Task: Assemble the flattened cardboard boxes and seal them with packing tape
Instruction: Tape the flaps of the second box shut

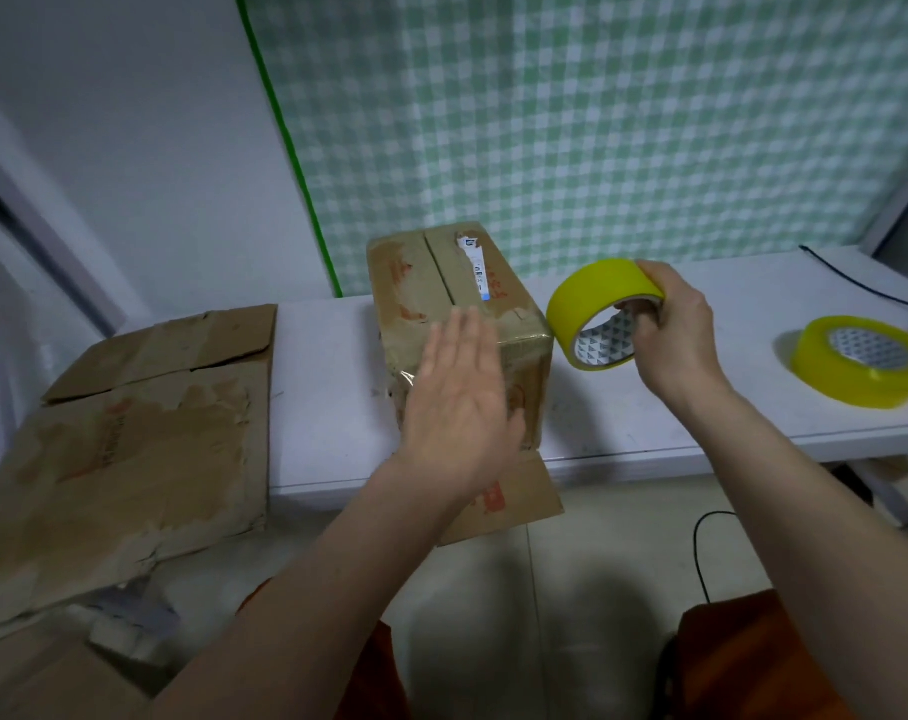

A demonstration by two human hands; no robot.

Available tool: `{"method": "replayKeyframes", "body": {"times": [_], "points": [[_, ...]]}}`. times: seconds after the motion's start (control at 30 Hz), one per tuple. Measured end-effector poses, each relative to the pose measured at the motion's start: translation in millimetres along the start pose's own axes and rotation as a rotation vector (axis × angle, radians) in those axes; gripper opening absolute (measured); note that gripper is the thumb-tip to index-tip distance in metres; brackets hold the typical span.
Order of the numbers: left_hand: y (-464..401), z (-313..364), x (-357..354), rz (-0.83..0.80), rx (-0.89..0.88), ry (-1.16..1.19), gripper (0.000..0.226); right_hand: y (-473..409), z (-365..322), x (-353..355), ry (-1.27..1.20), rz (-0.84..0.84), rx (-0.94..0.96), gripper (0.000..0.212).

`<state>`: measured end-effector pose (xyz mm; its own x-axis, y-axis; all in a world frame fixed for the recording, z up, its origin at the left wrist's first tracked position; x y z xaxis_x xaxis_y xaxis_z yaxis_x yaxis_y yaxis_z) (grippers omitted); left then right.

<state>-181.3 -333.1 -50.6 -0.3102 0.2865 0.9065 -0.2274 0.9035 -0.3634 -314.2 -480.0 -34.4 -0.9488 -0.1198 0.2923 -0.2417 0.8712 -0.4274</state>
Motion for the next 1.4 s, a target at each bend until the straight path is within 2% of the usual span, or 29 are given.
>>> {"method": "replayKeyframes", "body": {"times": [0.1, 0.3, 0.47, 0.67, 0.83, 0.93, 1.07, 1.17, 1.27, 1.33, 1.4], "points": [[-5, 17, -3, 0.027, -0.11, 0.03, 0.084, -1, 1, 0, 0.029, -0.038, 0.004, 0.046], [-3, 12, -12, 0.074, -0.105, -0.018, 0.086, 2, 6, -3, 0.086, -0.137, 0.049, 0.045], [-3, 12, -16, 0.042, -0.102, -0.011, 0.087, 6, 41, 10, 0.169, -0.132, -0.043, 0.041], [-3, 10, -16, 0.063, -0.091, -0.022, 0.091, 7, 50, 5, 0.091, -0.191, -0.101, 0.041], [-2, 12, -15, 0.03, -0.108, -0.008, 0.094, 14, 72, 2, -0.094, -0.259, -0.263, 0.031], [-12, 14, -8, -0.074, -0.091, 0.032, 0.075, 18, 79, 0, -0.197, -0.258, -0.34, 0.023], [-53, 12, 11, -0.068, -0.055, 0.158, 0.054, 18, 80, -1, -0.196, -0.243, -0.318, 0.023], [-83, 32, -6, -0.251, -0.184, 0.277, 0.05, 18, 81, 3, -0.201, -0.193, -0.293, 0.037], [-102, 56, -24, -0.467, -0.308, 0.2, 0.056, 15, 83, 6, -0.214, -0.165, -0.282, 0.045], [-109, 69, -33, -0.61, -0.338, 0.228, 0.061, 10, 81, 11, -0.2, -0.142, -0.24, 0.045], [-118, 80, -38, -0.729, -0.317, 0.388, 0.057, 4, 79, 15, -0.189, -0.114, -0.204, 0.045]]}}
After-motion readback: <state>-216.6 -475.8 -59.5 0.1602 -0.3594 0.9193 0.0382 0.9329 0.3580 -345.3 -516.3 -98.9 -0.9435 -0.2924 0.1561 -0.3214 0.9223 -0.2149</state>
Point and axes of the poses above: each hand's wrist, its own y-axis away from the middle knuckle, its own x-axis out of the back of the hand, z = x × y, the point moved 10 cm from there along -y, towards the middle knuckle, and after that the axes turned 13 degrees about -y, right-handed, at the moved point
